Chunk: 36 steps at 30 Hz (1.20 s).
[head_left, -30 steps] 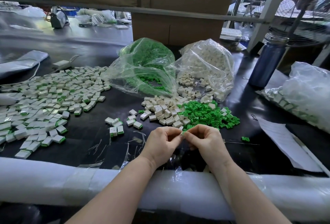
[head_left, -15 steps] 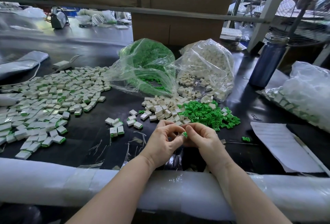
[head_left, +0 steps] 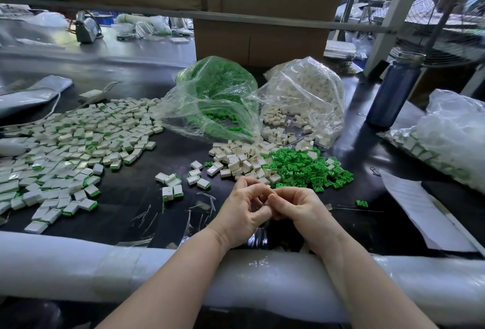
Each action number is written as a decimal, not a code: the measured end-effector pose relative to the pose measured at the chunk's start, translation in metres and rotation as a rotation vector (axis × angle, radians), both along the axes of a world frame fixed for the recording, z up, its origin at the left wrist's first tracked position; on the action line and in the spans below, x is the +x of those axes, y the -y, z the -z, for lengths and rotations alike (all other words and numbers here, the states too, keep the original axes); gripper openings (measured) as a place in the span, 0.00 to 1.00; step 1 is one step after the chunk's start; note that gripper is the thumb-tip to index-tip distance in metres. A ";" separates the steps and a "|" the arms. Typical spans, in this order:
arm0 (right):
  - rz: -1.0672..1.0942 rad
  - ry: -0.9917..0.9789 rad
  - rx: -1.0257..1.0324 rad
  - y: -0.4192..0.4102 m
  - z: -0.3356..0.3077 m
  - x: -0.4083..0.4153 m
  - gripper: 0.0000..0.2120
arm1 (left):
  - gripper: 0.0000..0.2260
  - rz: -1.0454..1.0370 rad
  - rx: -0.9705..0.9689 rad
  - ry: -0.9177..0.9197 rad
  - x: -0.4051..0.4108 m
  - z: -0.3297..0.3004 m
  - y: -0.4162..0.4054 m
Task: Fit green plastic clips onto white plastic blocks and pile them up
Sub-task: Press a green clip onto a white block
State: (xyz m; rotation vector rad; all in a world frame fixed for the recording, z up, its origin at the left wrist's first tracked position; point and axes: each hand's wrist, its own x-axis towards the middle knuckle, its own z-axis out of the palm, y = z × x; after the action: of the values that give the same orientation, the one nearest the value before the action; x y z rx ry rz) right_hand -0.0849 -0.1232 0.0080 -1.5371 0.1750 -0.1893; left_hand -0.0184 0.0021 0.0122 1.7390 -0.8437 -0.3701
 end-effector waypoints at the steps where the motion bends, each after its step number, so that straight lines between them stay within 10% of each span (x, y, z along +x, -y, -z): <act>1: 0.009 -0.001 0.006 0.000 0.000 0.000 0.06 | 0.07 0.004 0.006 0.012 0.000 0.000 0.000; 36: 0.024 -0.004 0.066 -0.003 -0.008 -0.005 0.05 | 0.10 0.056 0.033 0.064 0.003 0.007 0.002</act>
State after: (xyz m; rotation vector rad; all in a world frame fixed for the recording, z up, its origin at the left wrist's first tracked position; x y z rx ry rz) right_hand -0.0902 -0.1200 0.0157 -1.4706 0.2014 -0.1975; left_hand -0.0152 0.0004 0.0048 1.7681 -0.9383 -0.3688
